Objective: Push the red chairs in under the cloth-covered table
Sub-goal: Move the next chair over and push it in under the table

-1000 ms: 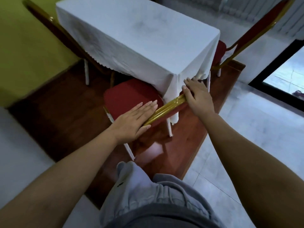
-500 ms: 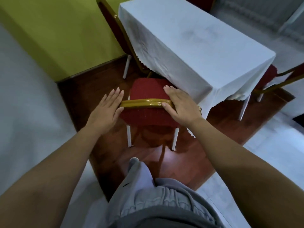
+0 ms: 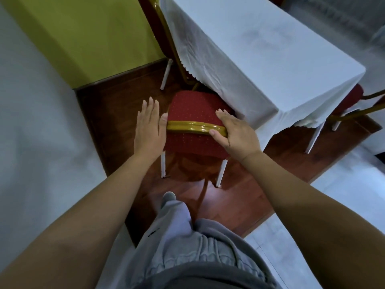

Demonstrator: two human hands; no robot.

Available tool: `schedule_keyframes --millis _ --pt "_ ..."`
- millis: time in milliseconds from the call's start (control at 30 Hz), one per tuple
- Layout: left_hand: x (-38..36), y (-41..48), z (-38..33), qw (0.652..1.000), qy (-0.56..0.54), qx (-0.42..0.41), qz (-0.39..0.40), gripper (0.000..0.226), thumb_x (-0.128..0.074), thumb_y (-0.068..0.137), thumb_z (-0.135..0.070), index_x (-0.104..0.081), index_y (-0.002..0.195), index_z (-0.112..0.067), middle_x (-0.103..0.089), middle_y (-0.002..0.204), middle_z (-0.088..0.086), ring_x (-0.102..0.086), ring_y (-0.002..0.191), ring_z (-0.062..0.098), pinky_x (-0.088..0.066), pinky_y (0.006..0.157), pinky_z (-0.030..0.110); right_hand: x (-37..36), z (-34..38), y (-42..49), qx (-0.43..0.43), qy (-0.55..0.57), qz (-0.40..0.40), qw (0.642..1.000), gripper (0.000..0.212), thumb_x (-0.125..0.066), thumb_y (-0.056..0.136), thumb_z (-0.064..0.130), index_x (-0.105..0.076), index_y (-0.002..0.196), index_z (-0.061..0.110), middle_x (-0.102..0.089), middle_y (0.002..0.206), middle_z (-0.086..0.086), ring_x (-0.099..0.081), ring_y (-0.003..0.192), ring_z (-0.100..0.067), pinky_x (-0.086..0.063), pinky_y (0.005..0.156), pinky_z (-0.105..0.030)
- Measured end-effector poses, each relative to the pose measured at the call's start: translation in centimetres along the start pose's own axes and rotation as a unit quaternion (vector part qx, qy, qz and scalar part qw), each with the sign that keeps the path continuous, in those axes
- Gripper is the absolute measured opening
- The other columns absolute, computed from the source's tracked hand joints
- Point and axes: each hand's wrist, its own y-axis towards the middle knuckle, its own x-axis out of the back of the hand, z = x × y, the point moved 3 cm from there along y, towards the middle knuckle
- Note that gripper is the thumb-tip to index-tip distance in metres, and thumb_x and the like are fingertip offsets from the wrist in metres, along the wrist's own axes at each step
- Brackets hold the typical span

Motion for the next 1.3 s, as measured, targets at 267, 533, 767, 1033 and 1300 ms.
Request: schedule_keyframes --millis 267,533,767,1033,1300 --pt "3.3 0.7 5.5 0.992 -0.041 0.115 -0.046 0.052 -0.018 0.105 -0.035 -0.015 0.154 -0.019 -0.003 0.163 -0.001 0.004 0.149 0.013 0.001 0.121 0.035 -3.2 7.0 0.1 0.063 -0.007 -0.009 0.998 0.08 -0.031 0.091 0.07 -0.03 0.15 0.016 -0.036 0.153 -0.003 -0.03 0.142 -0.014 -0.029 0.11 -0.028" --pt "3.7 1.2 5.7 0.983 -0.075 0.164 -0.044 0.052 -0.021 0.105 -0.032 -0.015 0.154 -0.016 -0.005 0.163 0.001 0.003 0.149 0.014 0.005 0.121 0.035 -2.9 6.0 1.4 0.175 0.031 0.114 0.978 0.07 -0.033 0.094 0.064 -0.021 0.152 0.027 -0.027 0.158 0.001 -0.022 0.145 -0.012 -0.016 0.113 -0.022" --pt "3.8 1.2 5.9 0.984 -0.08 0.156 -0.042 0.052 -0.021 0.106 -0.033 -0.011 0.154 -0.017 -0.003 0.163 0.0 0.003 0.149 0.014 0.003 0.121 0.037 -3.1 7.1 0.0 0.143 0.102 0.099 0.98 0.06 -0.039 0.096 0.056 -0.03 0.149 0.029 -0.033 0.155 0.005 -0.026 0.143 -0.006 -0.032 0.112 -0.028" --pt "4.4 1.7 6.8 0.985 -0.098 0.139 -0.034 0.05 -0.021 0.106 -0.031 -0.014 0.154 -0.017 -0.006 0.163 -0.001 0.0 0.149 0.012 0.001 0.122 0.037 -3.8 9.3 -1.4 0.15 0.108 0.043 0.982 0.059 -0.046 0.098 0.045 -0.035 0.147 0.015 -0.036 0.153 -0.003 -0.026 0.143 -0.01 -0.013 0.113 -0.016" --pt "3.6 4.4 6.2 0.987 -0.099 0.124 -0.036 0.05 -0.02 0.106 -0.029 -0.016 0.154 -0.016 -0.009 0.163 -0.002 -0.001 0.149 0.01 0.005 0.119 0.03 -3.4 8.5 0.3 0.135 0.074 0.025 0.988 0.061 -0.045 0.098 0.044 -0.033 0.148 0.011 -0.038 0.152 -0.006 -0.028 0.143 -0.013 -0.012 0.115 -0.018"
